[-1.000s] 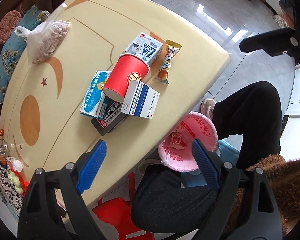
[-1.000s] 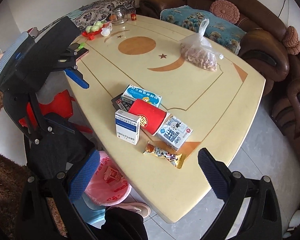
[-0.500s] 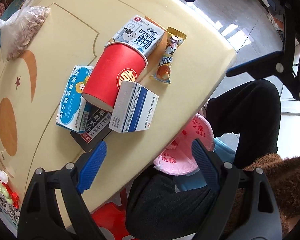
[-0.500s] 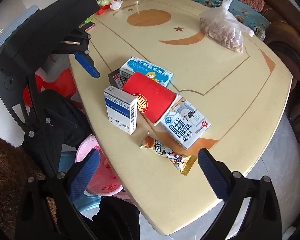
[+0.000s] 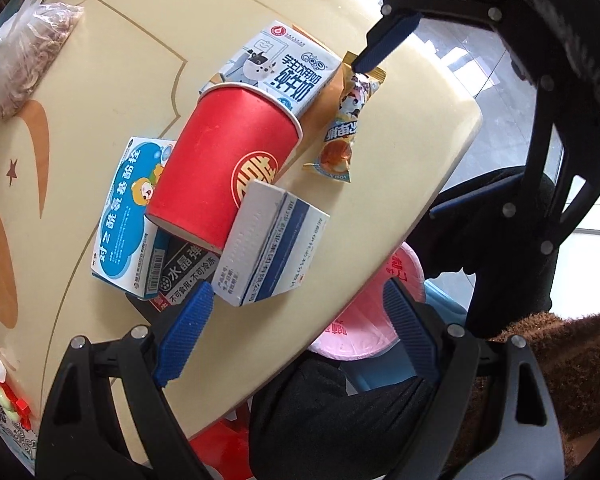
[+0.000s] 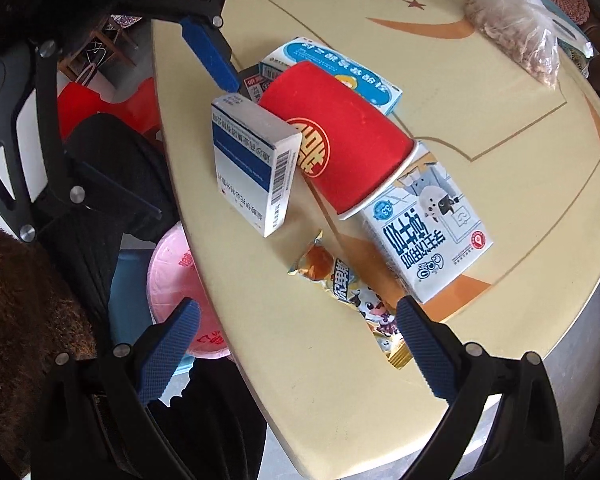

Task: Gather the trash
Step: 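Grasp the white medicine box with the left gripper while the right gripper grasps the snack wrapper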

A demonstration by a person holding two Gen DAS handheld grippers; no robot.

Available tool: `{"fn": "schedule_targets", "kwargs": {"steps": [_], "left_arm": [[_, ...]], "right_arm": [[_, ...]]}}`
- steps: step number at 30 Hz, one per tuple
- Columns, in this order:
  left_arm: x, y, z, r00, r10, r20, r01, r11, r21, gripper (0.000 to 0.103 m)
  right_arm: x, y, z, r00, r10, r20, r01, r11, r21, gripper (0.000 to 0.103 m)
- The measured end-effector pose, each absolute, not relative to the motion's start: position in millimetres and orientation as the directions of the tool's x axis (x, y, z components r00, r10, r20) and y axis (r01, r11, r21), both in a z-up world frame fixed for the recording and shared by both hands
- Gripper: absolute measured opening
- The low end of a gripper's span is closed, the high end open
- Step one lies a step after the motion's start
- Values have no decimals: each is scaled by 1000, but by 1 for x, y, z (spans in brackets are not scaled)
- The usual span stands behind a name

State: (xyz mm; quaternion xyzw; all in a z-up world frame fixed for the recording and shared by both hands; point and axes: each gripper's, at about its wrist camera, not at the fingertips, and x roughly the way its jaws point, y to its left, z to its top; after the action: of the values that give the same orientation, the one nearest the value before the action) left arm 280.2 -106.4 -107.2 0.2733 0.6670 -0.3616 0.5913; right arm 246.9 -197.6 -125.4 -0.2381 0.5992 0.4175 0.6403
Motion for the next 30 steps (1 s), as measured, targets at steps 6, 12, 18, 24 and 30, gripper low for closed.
{"fn": "schedule_targets", "kwargs": {"steps": [6, 12, 18, 24, 30], "left_arm": [[288, -104, -106, -165, -106, -981, 774, 602, -196, 85], [300, -101, -109, -181, -121, -976, 765, 607, -218, 85], [311, -97, -125, -231, -147, -962, 738, 617, -272, 85], [311, -103, -135, -244, -163, -956, 724, 625, -291, 85], [307, -107, -137, -240, -168, -956, 722, 628, -292, 77]], "right_arm": [[246, -200, -137, -63, 258, -964, -848, 496, 188, 91], [249, -201, -154, -64, 234, -970, -862, 478, 172, 83], [249, -204, -160, -41, 226, -973, -874, 464, 145, 82], [253, -209, -165, -42, 230, -972, -873, 465, 148, 67], [252, -213, -163, -10, 234, -972, -866, 484, 125, 59]]}}
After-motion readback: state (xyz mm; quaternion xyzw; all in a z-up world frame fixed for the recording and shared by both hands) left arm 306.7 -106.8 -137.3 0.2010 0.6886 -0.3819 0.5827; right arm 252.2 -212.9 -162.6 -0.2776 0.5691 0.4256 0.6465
